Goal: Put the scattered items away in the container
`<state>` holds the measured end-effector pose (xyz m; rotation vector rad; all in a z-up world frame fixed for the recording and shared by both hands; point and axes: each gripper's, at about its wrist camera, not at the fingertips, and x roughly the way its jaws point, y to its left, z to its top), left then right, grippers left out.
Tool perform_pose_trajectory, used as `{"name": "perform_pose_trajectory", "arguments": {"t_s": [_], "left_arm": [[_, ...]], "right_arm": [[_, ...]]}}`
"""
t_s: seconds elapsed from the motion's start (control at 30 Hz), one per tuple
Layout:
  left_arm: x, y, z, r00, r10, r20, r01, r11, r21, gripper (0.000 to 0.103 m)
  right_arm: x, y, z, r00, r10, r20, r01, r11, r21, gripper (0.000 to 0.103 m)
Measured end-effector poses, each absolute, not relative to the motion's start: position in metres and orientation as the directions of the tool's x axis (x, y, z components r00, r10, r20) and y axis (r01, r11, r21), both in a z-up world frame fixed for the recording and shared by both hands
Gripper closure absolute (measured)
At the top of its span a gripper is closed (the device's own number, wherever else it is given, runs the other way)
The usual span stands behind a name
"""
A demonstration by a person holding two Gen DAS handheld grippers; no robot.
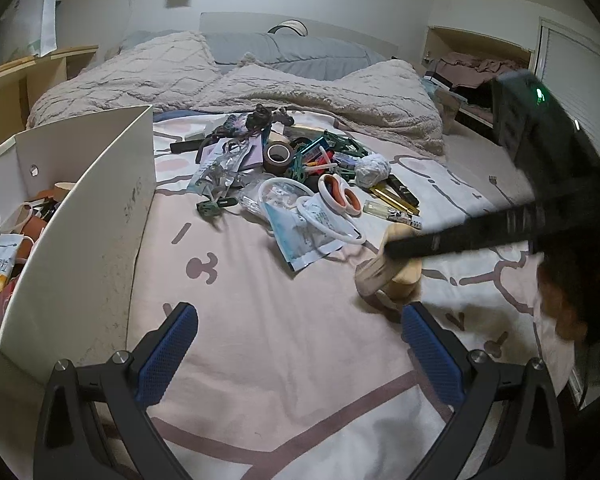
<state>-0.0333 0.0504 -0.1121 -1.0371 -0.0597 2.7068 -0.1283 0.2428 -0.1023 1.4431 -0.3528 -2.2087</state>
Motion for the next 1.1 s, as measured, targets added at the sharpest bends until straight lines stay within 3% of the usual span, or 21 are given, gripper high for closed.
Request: {"name": "perform_pose_trajectory", "arguments": {"t_s": [0.23,0.37,1.1], "left_arm": [[-0.033,0.052,-0.115,-0.717,0.242,-0.653,-0.218,-0.969,-0.120,0.000],[-0.035,0.051,-0.118,-0.711,0.243,-0.660,-0.218,-0.968,-0.122,0.000],[-0.025,0.050,-0.128,-0.673,0.286,-0.682,-0.245,-0.956,-0.159,0.000]], "right_arm": [[-0.164,0.282,-0.118,-0.422,-0.426,-0.800,0.093,-0.898,0.429,0.079],[-0.173,0.288,-0.142,-0.383,-0.432,-0.816,0.061,-0.894,0.445,0.079],[-0.092,0.235,-0.140,-0.276,-0.505,-0.818,0.220,-0.861,0.458,0.071]]}}
